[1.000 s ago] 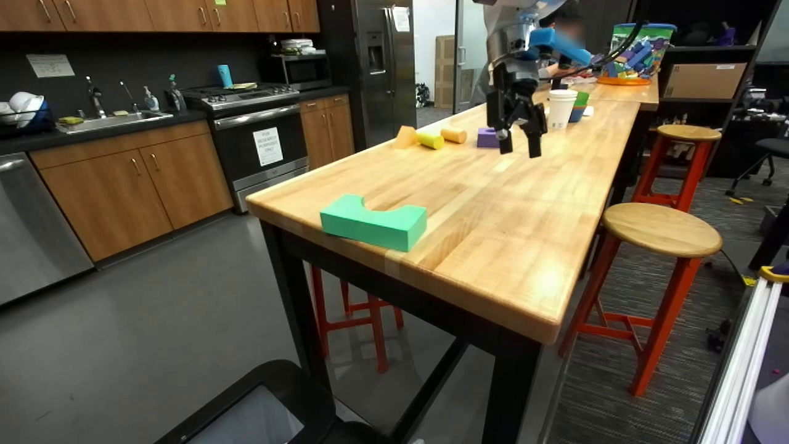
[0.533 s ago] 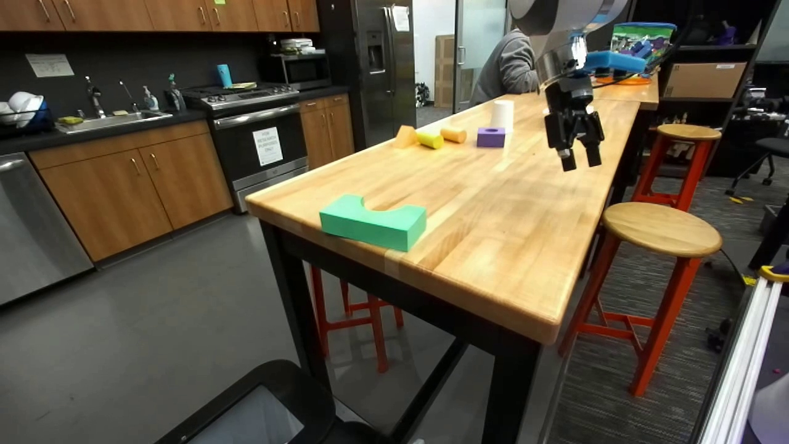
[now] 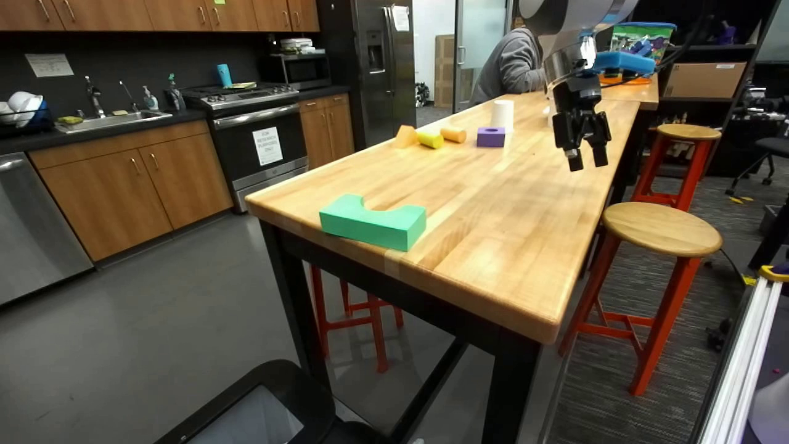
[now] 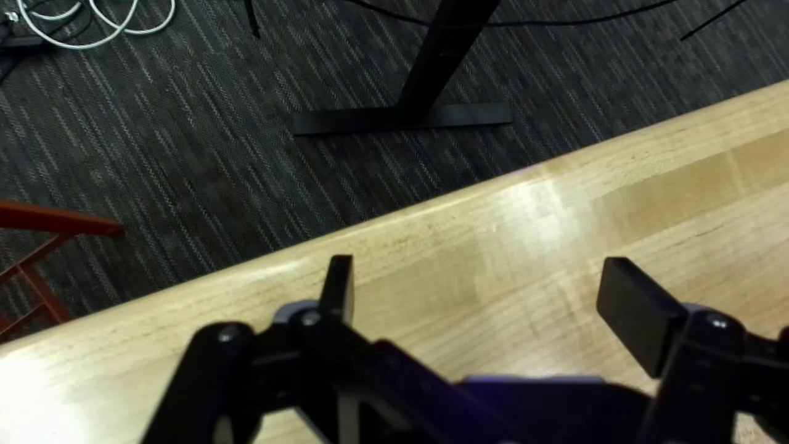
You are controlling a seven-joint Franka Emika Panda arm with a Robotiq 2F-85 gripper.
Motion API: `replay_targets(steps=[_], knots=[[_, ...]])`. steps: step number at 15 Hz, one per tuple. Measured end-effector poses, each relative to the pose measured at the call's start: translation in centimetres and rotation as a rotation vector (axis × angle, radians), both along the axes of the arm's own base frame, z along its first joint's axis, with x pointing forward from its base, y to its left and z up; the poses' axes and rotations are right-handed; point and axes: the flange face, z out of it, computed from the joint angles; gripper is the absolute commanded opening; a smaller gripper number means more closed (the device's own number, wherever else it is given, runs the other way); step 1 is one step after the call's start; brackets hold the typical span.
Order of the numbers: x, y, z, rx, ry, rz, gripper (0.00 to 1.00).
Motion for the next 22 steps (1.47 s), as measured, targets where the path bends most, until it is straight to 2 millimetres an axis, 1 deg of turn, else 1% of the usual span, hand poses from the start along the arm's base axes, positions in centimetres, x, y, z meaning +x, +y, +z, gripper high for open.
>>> replay_targets(steps=[3,6,10,14,16,18,22], knots=[[0.0,0.0,0.0,-0.009,0.001,-0.009,1.00],[0.1,-0.4,0.3,-0.055,0.000,-0.014,1.00],[-0.1,-0.4,1.4,-0.123,-0.015,0.001,1.00],[-0.2,0.1,2.7,-0.170,-0.067,0.027,1.00],[0.0,0.7,3.5,-0.188,-0.112,0.053,1.00],[0.2,1.9,4.1,-0.203,-0.147,0.104,1.00],[1.0,5.4,5.4,-0.240,-0.193,0.255,1.00]])
